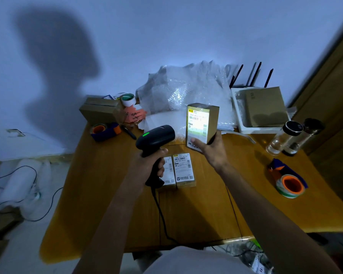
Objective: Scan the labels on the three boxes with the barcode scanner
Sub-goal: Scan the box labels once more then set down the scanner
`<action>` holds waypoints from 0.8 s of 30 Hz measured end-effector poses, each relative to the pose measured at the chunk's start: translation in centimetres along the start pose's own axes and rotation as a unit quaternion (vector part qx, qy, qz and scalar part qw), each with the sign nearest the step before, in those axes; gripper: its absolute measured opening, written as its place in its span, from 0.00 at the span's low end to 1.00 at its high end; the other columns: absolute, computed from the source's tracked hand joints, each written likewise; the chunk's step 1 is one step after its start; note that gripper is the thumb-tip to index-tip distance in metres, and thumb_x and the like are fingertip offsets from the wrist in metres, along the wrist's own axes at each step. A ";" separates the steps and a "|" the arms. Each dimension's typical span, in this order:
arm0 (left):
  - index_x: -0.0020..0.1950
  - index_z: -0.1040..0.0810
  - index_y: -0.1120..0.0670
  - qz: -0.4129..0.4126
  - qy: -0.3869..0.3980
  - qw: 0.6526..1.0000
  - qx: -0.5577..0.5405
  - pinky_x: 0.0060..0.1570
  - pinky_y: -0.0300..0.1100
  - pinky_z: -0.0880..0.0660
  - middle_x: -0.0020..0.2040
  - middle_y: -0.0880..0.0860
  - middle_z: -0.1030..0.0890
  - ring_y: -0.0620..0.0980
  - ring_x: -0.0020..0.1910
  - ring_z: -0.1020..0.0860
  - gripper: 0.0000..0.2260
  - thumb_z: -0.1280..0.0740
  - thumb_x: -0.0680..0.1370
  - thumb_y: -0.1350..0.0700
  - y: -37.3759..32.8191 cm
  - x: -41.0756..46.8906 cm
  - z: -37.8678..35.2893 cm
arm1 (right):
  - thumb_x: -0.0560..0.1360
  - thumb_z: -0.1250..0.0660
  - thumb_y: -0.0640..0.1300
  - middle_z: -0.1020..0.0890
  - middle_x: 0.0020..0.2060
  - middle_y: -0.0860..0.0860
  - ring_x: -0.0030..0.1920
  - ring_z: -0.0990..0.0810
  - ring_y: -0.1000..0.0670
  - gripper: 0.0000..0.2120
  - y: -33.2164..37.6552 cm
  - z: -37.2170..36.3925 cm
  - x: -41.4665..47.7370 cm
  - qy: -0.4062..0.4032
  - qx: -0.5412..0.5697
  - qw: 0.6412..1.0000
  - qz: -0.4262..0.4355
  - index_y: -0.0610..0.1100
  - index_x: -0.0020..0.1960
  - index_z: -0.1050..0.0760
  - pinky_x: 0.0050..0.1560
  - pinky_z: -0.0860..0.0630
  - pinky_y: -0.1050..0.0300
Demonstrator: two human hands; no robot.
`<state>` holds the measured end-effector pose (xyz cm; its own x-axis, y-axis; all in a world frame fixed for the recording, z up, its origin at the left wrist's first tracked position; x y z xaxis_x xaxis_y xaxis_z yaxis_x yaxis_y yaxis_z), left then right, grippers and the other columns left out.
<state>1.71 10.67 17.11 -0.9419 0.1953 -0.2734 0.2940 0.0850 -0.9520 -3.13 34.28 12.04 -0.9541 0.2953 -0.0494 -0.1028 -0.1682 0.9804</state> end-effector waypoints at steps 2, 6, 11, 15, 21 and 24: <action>0.33 0.25 0.56 0.002 -0.005 1.000 0.001 0.36 0.48 0.27 0.27 0.55 0.27 0.55 0.28 0.29 0.15 0.26 0.76 0.53 0.1 0.1 0.1 | 0.70 0.19 0.48 0.19 0.59 0.51 0.58 0.18 0.49 0.37 0.0 0.0 0.1 -0.002 -0.004 1.000 0.000 0.44 0.72 0.35 0.53 0.18 0.55; 0.34 0.26 0.56 -0.003 -0.009 1.000 0.001 0.35 0.48 0.27 0.27 0.56 0.28 0.56 0.27 0.29 0.14 0.27 0.77 0.54 0.0 0.2 0.1 | 0.70 0.19 0.50 0.18 0.60 0.50 0.59 0.17 0.48 0.37 -0.3 0.1 0.5 -0.004 -0.009 1.000 -0.006 0.45 0.71 0.35 0.57 0.17 0.48; 0.37 0.25 0.56 -0.005 -0.007 1.000 -0.002 0.34 0.47 0.27 0.28 0.55 0.28 0.56 0.27 0.30 0.12 0.28 0.78 0.55 -0.1 0.3 0.0 | 0.68 0.18 0.50 0.17 0.61 0.49 0.59 0.17 0.47 0.37 -0.3 0.1 0.6 -0.006 0.004 1.000 -0.017 0.45 0.70 0.34 0.57 0.16 0.46; 0.37 0.25 0.56 -0.001 -0.012 1.000 -0.006 0.35 0.48 0.27 0.29 0.55 0.28 0.56 0.28 0.30 0.12 0.27 0.77 0.54 0.1 0.5 0.2 | 0.67 0.18 0.51 0.17 0.59 0.50 0.57 0.16 0.49 0.36 -0.3 0.1 0.5 -0.003 0.015 1.000 -0.022 0.47 0.68 0.33 0.56 0.16 0.47; 0.37 0.25 0.56 0.002 -0.004 1.000 -0.010 0.35 0.48 0.27 0.29 0.55 0.28 0.55 0.28 0.29 0.12 0.28 0.78 0.54 0.1 0.5 0.0 | 0.69 0.18 0.47 0.17 0.58 0.51 0.57 0.16 0.51 0.35 0.1 -0.1 0.3 0.009 0.019 1.000 -0.015 0.44 0.69 0.33 0.52 0.15 0.54; 0.37 0.25 0.56 0.002 -0.001 1.000 -0.009 0.36 0.48 0.27 0.29 0.55 0.28 0.55 0.28 0.29 0.12 0.27 0.77 0.54 0.2 0.6 0.0 | 0.69 0.18 0.47 0.17 0.59 0.50 0.57 0.16 0.51 0.35 0.0 -0.2 0.2 0.012 0.016 1.000 -0.011 0.45 0.68 0.33 0.53 0.15 0.51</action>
<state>1.19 10.79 16.74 -0.9409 0.1943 -0.2774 0.3007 0.1021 -0.9482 -3.41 34.12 12.02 -0.9582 0.2758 -0.0761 -0.1163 -0.1323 0.9844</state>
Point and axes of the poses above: each hand's wrist, its own x-axis towards the middle knuckle, its own z-axis out of the back of the hand, y = z × x, the point moved 2 cm from there along x, towards the middle knuckle
